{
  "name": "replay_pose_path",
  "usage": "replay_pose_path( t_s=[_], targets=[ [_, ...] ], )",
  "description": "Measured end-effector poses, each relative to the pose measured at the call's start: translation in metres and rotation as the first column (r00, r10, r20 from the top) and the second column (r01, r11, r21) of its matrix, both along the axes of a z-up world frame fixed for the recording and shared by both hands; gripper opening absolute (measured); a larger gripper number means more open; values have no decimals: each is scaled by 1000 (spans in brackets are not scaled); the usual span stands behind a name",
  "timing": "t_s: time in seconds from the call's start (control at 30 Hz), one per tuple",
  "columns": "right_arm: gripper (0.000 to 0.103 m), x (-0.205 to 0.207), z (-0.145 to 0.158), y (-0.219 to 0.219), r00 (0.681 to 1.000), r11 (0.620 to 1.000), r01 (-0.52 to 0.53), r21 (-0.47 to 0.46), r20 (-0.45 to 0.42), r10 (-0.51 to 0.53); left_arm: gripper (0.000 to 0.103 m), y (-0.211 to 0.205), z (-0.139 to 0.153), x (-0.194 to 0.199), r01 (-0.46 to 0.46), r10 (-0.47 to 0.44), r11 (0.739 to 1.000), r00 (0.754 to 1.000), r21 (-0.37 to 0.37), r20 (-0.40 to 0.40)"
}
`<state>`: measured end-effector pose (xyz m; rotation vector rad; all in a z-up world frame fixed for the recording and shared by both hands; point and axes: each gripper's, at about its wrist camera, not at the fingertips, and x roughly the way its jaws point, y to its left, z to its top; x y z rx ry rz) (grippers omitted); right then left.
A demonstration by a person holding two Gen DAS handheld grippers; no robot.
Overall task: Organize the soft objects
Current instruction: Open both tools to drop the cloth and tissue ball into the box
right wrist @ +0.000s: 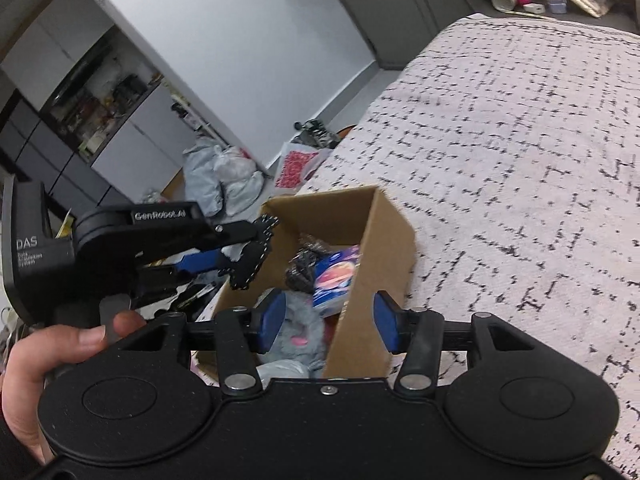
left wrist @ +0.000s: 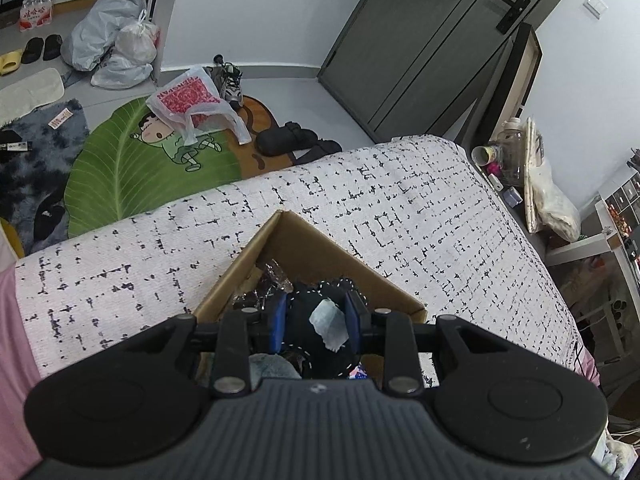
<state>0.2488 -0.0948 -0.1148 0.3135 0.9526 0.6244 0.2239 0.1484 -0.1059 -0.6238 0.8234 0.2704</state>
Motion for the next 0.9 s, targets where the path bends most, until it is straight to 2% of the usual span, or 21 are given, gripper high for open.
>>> replay_pose_path(
  t_s=[0.13, 0.3, 0.37, 0.43, 0.5, 0.77, 0.9],
  targets=[
    [51, 7, -4, -8, 1000, 1000, 27, -7, -12, -27, 30, -4, -5, 8, 7, -7, 1000, 1000, -3, -9],
    [60, 16, -11, -15, 998, 999, 54, -9, -30, -54, 33, -9, -7, 20, -5, 6, 1000, 999, 27, -41],
    [60, 17, -12, -17, 998, 998, 58, -9, -35, -58, 38, -10, -9, 23, -3, 5, 999, 998, 36, -58],
    [60, 19, -13, -19, 997, 998, 60, -7, -39, -60, 49, -10, -10, 24, -4, 7, 999, 998, 38, -61],
    [64, 19, -13, -21, 997, 998, 61, -5, -40, -61, 56, -12, -10, 25, -3, 7, 999, 998, 53, -61],
    [82, 13, -1, -30, 997, 998, 69, 13, -17, -69, 74, -29, 2, 20, 12, -2, 994, 997, 110, -83],
    [83, 8, 0, -37, 997, 997, 81, 3, -17, -81, 81, -42, 11, 12, 40, -26, 984, 997, 174, -78]
  ],
)
